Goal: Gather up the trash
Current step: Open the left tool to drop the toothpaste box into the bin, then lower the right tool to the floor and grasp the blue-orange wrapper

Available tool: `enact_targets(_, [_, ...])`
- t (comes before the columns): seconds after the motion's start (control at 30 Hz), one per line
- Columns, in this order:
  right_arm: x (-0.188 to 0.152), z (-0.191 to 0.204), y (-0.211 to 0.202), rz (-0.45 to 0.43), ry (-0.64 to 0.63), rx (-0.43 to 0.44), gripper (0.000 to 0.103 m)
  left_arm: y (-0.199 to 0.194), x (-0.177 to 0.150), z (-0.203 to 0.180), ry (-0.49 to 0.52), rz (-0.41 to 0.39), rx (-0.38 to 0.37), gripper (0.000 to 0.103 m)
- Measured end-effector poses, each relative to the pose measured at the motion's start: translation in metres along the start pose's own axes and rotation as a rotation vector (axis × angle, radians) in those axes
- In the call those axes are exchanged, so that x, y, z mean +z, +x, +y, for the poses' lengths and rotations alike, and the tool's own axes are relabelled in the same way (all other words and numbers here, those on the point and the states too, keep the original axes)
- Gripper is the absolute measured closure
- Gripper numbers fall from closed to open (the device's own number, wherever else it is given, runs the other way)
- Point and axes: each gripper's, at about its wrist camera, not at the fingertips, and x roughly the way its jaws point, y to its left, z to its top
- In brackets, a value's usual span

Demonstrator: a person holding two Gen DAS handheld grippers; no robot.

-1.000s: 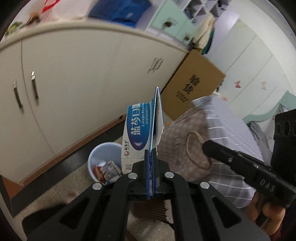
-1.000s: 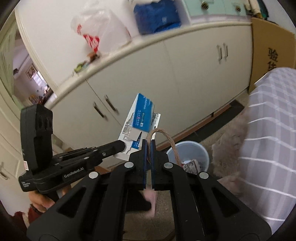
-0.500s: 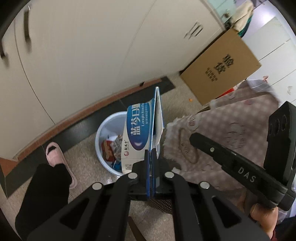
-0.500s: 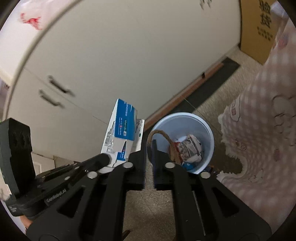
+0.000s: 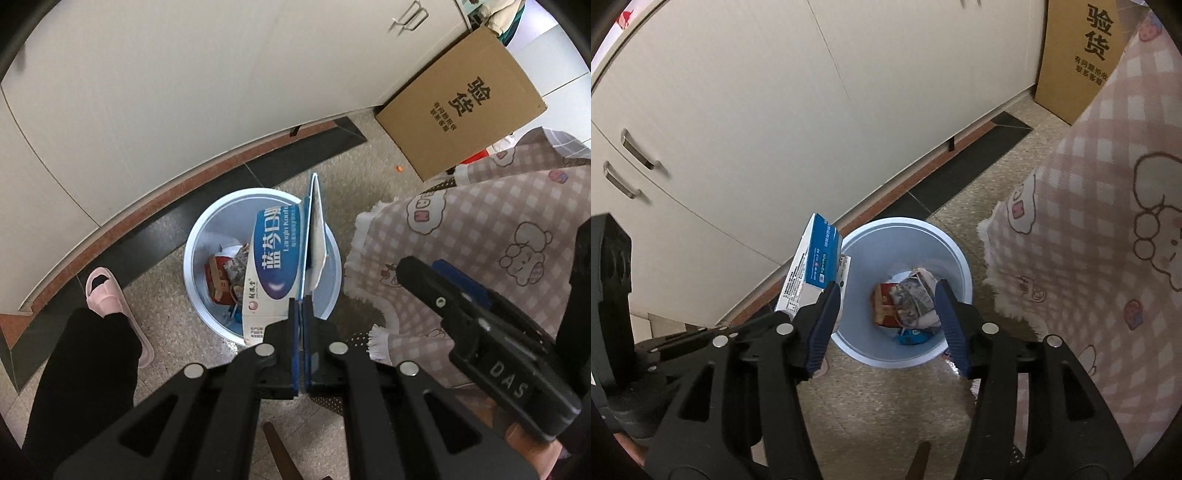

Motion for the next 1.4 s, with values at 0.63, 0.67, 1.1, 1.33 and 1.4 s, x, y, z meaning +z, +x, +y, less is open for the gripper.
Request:
enact_targets(0.63, [-0.025,-0.043,-0.024,-0.051,0.08,-0.058,0.041,0.015,0.016,-0.017,0.029,-0.046,0.085,0.044])
enact_targets(0.67, [-0.026,-0.045,-0.024,-0.046,0.083,-0.056,0.041,0.015,0.015,-0.014,0.01,-0.046,0.073,0.042])
enact_targets(1.1, [-0.073,-0.036,-0.012,0.016,0.078,-0.041,0.039,0.011,-0.032,0.016,-0.058,-0.152,0.107,0.027])
enact_targets(1.33, [-0.143,-0.057,0.034,0.139,0.155,-0.095,0.039,0.076,-0.116,0.052,-0.237,-0.125,0.16,0.026])
enact_targets(1.4, [-0.165,-0.071,0.057,0.207,0.207,-0.109,0.039,0.112,-0.137,0.062,-0.266,-0.032,0.197,0.026])
